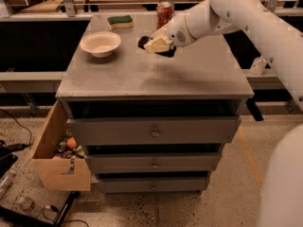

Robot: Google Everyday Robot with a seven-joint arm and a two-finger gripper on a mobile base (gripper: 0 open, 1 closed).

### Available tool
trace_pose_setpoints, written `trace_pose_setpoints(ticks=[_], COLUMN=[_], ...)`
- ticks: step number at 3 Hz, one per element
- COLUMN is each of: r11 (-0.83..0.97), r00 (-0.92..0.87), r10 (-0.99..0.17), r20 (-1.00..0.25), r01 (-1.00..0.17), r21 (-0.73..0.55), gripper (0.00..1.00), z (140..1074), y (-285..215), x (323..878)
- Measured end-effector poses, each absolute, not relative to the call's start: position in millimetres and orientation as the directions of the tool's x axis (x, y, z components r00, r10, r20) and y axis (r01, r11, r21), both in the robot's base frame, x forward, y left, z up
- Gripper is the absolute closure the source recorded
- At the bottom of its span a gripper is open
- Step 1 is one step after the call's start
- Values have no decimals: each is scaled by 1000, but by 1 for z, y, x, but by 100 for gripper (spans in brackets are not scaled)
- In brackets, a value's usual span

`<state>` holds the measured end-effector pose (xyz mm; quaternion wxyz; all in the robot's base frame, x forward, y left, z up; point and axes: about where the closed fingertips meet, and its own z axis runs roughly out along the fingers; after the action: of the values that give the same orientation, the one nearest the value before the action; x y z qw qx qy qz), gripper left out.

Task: Place rxbar chocolate into paper bowl

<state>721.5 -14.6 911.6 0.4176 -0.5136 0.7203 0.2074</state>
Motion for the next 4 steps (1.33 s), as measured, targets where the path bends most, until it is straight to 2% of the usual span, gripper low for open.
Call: trace_pose_setpoints(ticks=[2,4], r11=[339,352], r00=[-112,-100], r10=[-651,-646], r20=[-750,-756], r01=[-928,-919], r21=[-156,-179], gripper=[100,100], z=[953,970], y=[34,85], x=[768,799])
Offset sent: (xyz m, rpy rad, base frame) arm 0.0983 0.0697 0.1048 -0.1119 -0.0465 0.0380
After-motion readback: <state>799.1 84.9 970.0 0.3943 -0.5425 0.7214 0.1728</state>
